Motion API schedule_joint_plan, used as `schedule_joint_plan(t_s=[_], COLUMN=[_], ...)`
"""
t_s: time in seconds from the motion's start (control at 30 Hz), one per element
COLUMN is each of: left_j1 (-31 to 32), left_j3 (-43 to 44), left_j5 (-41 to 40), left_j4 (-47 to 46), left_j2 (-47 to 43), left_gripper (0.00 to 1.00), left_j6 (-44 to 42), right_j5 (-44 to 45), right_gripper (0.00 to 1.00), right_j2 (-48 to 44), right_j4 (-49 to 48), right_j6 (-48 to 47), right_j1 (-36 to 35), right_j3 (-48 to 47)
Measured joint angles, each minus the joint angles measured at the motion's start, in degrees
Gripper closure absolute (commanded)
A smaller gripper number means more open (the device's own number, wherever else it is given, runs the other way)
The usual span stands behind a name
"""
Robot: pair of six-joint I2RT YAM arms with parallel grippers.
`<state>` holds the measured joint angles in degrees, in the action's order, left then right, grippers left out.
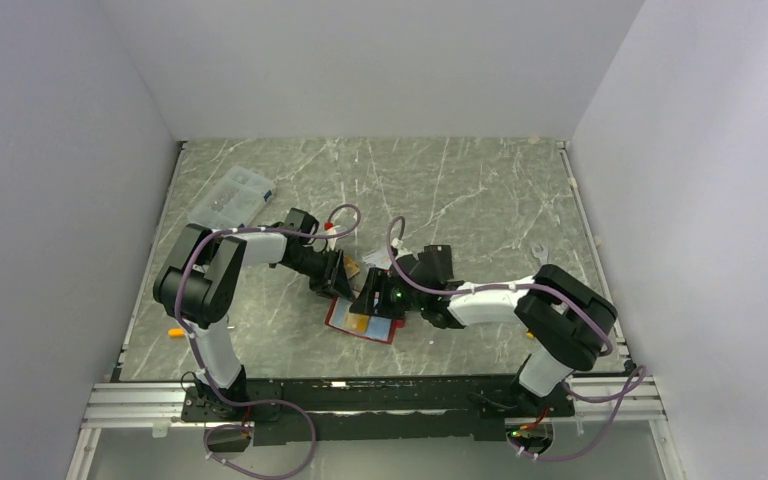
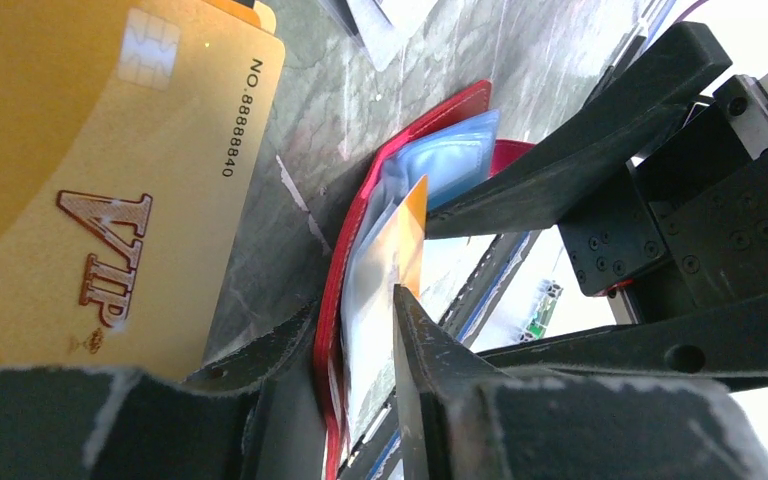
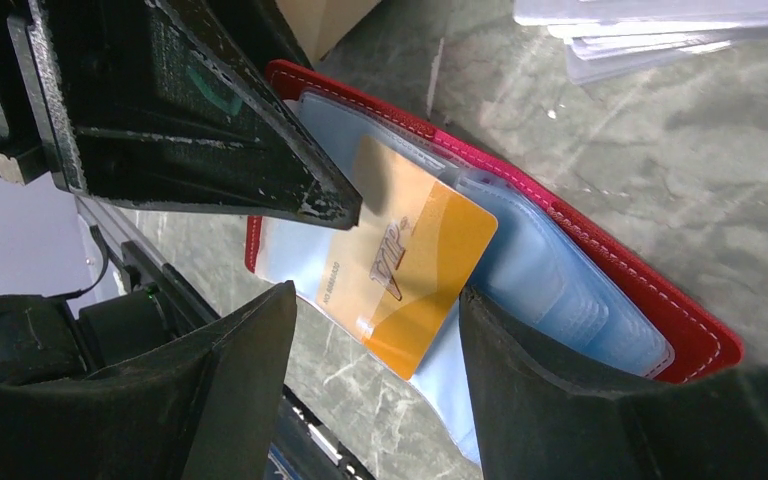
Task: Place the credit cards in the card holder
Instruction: Insert the credit card into the card holder.
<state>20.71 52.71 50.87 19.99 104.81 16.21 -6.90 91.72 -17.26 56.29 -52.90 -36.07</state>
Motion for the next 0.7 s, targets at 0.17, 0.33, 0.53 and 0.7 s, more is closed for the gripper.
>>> schedule_joint_plan(t_s=[0.17,0.33,0.53,0.7], left_j1=[0.0,0.0,0.0,0.0], left_j3=[0.0,0.0,0.0,0.0], left_j5=[0.3,0.3,0.4,0.4], left_j4=[0.0,0.0,0.0,0.0], left_j2=[0.0,0.0,0.0,0.0], left_gripper=[0.68,0.68,0.68,0.68], left_j6=[0.0,0.0,0.1,0.2], right_j5=[-1.4,-2.3,-3.4,-4.7], right_gripper=[0.37,0.37,0.37,0.35], right_j2=[2.4,3.5,4.6,6.1], right_j4=[-0.3,-0.1,0.3,0.5], right_j6=[-1.1,-2.3,-4.3,-6.0], right_j1=[0.0,-0.1,-0.3,-0.6], right_j3=[-2.4,-3.8,-5.5,-7.5])
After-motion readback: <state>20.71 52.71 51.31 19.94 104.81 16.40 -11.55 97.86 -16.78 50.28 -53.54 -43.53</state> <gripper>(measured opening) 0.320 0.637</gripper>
